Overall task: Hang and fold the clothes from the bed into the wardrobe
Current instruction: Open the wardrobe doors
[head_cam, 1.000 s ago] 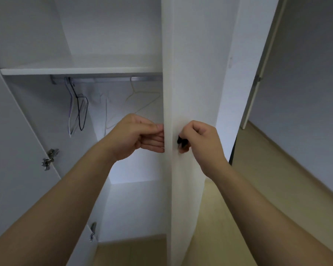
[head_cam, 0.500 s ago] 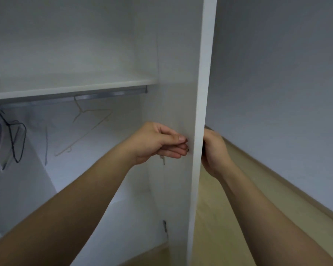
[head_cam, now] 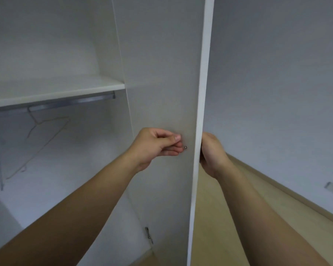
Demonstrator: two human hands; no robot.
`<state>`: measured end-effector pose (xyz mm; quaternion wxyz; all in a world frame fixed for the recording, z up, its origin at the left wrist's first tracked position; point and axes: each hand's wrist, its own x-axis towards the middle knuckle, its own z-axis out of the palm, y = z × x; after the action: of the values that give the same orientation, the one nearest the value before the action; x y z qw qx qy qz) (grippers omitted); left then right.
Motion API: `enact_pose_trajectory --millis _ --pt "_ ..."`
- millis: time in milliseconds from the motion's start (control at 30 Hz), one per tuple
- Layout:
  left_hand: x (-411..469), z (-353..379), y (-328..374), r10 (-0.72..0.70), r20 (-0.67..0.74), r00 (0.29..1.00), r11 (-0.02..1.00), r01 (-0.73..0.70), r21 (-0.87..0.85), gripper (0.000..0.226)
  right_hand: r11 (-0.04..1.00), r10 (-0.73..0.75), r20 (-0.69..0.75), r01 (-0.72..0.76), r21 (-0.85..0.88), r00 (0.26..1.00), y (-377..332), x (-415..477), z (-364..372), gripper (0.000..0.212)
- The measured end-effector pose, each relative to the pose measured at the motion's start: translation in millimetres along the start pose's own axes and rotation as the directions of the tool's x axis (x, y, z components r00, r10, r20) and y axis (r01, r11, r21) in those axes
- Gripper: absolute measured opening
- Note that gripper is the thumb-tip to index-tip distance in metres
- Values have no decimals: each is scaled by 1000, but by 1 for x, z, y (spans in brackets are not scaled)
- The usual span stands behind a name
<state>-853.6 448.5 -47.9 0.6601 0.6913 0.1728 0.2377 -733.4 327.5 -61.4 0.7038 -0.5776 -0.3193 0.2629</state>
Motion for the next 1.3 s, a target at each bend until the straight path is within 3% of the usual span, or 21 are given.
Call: enact_pose_trajectory --millis 133,233,333,433,533,700,833,1100,1300 --pt "0 -6 -8 27 67 997 999 -25 -32 13 1000 4 -139 -9 -30 990 5 -6 5 25" --pt "-4 -14 -19 37 115 993 998 -31 -56 12 982 -29 -356 -40 -185 934 15 -13 13 32" --pt "-14 -26 -34 8 138 990 996 4 -87 15 946 -113 -654 -119 -300 748 24 -35 27 37" --pt "-26 -51 -49 -15 164 986 996 30 -88 23 932 -273 -749 -27 -362 604 31 -71 63 36" --pt "-40 -81 -64 -33 114 993 997 40 -64 30 907 -339 -697 23 -420 632 44 -92 110 39" --pt "-67 -156 -84 -78 -77 994 997 76 -22 36 911 -205 -460 -4 -412 864 77 -74 196 36" --pt "-91 -234 -87 -97 -295 951 990 122 68 38 919 -90 -246 -14 -393 965 100 -44 271 37" --pt "-108 -354 -98 46 -576 816 922 187 339 40 897 23 33 -6 -443 999 141 4 378 44" --pt "-83 -417 -107 127 -758 640 898 250 361 22 878 122 192 -15 -479 974 163 56 421 40"
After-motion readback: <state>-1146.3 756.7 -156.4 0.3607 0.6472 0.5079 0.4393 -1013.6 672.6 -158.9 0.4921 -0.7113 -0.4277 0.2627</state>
